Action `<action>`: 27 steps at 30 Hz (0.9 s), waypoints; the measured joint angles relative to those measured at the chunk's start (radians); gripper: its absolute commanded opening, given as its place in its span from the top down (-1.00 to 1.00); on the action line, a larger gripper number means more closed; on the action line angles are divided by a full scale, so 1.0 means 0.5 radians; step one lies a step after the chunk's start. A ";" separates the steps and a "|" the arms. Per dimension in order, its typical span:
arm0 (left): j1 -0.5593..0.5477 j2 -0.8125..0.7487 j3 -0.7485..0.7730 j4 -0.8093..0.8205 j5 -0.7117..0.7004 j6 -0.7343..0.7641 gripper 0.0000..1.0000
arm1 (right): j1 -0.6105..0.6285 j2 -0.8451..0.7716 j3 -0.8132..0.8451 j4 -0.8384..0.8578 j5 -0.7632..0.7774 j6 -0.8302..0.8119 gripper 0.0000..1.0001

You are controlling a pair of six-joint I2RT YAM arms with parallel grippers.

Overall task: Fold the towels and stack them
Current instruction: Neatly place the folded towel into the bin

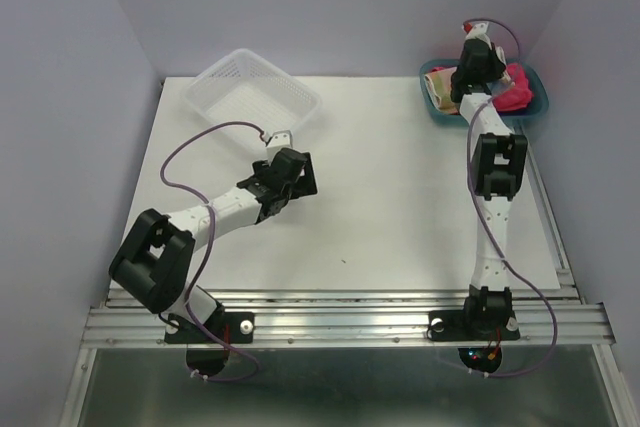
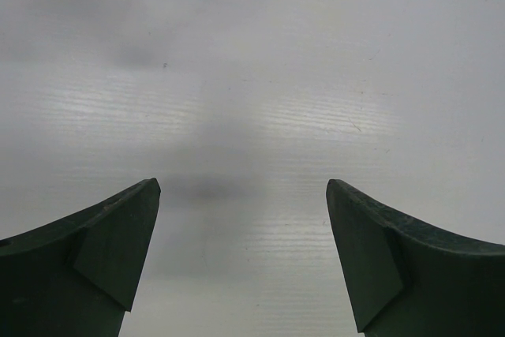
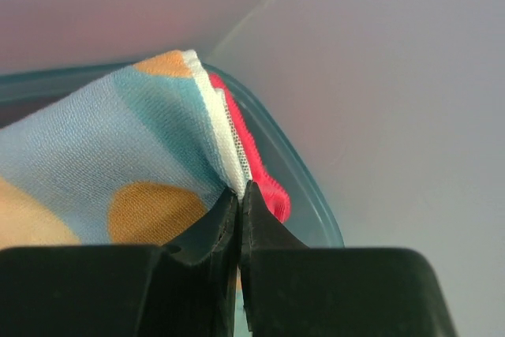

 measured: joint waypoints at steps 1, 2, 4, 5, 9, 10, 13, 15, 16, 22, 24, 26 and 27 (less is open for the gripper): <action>0.000 0.010 0.010 0.000 0.006 0.000 -0.98 | -0.024 0.011 0.012 0.027 -0.021 0.014 0.99; 0.000 0.018 0.019 0.002 0.010 0.000 -0.98 | -0.046 0.021 0.020 0.047 -0.036 0.024 0.99; 0.000 0.038 0.034 0.003 0.016 0.000 -0.97 | -0.083 0.026 0.028 0.076 -0.056 0.035 0.99; 0.000 0.052 0.043 0.002 0.021 -0.001 -0.97 | -0.105 0.027 0.030 0.094 -0.068 0.046 0.99; 0.000 0.071 0.048 0.004 0.035 -0.001 -0.98 | -0.164 0.027 0.034 0.130 -0.114 0.105 0.94; 0.000 0.072 0.049 0.003 0.037 -0.001 -0.97 | -0.172 0.027 0.034 0.130 -0.127 0.119 0.90; 0.000 0.087 0.066 -0.002 0.048 -0.001 -0.98 | -0.190 0.027 0.034 0.124 -0.180 0.171 0.82; 0.000 0.090 0.072 0.002 0.057 -0.001 -0.98 | -0.190 0.027 0.034 0.121 -0.223 0.206 0.59; 0.000 0.090 0.072 0.001 0.059 -0.001 -0.98 | -0.190 0.027 0.034 0.117 -0.243 0.217 0.40; 0.000 0.090 0.072 0.000 0.066 -0.002 -0.98 | -0.182 0.027 0.034 0.117 -0.301 0.275 -0.58; 0.000 0.090 0.072 0.000 0.066 -0.002 -0.98 | -0.179 0.027 0.034 0.117 -0.300 0.298 -0.79; 0.000 0.090 0.072 -0.001 0.067 -0.002 -0.98 | -0.179 0.027 0.034 0.118 -0.296 0.316 -0.97; 0.000 0.090 0.072 0.000 0.069 -0.002 -0.98 | -0.179 0.026 0.034 0.117 -0.290 0.332 -1.00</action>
